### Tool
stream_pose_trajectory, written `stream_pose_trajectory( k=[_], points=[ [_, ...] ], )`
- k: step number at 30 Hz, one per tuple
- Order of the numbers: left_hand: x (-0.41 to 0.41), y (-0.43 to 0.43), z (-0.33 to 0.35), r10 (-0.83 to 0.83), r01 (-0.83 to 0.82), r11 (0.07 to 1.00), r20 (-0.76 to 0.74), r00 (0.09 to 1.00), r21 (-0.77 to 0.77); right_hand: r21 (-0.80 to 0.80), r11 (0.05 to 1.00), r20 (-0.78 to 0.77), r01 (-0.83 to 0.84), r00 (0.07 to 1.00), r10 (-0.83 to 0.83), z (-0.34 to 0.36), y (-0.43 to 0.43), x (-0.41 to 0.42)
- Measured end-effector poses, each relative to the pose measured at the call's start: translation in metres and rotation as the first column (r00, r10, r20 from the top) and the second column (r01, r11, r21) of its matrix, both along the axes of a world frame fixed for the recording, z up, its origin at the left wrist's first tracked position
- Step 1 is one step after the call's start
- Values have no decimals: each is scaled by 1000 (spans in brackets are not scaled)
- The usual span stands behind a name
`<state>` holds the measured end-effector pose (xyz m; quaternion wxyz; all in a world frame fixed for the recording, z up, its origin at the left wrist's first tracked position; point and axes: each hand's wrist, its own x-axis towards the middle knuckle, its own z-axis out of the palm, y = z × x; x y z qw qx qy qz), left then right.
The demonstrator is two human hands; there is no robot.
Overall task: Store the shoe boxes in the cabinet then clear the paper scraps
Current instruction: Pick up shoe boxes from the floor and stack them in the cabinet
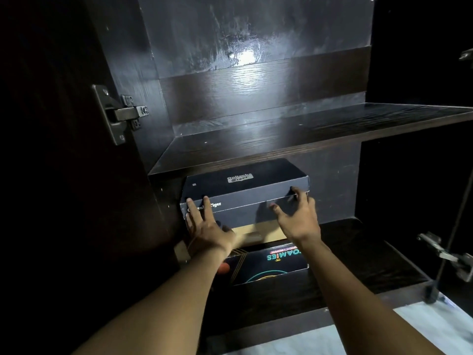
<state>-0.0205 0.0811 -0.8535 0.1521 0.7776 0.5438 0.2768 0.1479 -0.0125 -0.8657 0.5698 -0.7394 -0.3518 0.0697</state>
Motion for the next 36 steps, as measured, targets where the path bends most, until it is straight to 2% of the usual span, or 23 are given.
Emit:
stream_pose_trajectory(
  k=[4,10,14,16,18,23,27,31,36],
  points=[
    [-2,30,16,-60,67,980,45,997,-188,1,990,-141,-139,980,138,2,15,7],
    [-5,30,22,-100,98,972,-1,995,-213,5,987,-268,-161,951,156,3,16,13],
    [-10,8,31,-70,50,993,-188,980,-108,-21,992,-261,-127,958,117,12,1,9],
    [-11,-5,31,-41,34,999,-240,970,-34,-36,992,-237,-118,966,107,19,-10,9],
    [-8,-16,32,-61,56,998,-191,980,-28,-55,993,-190,-105,977,93,27,-23,7],
    [2,-41,46,-244,234,966,-79,967,-110,-160,983,-82,-94,993,82,48,-56,-2],
    [14,-65,58,-343,340,937,-26,939,-74,-193,981,27,10,1000,-5,69,-92,-10],
    [32,-104,60,-480,480,877,10,877,-31,-302,937,189,178,974,-124,81,-150,-17],
    [48,-169,54,-697,698,716,45,715,-7,-406,845,314,348,921,-228,79,-254,-37]
  ],
)
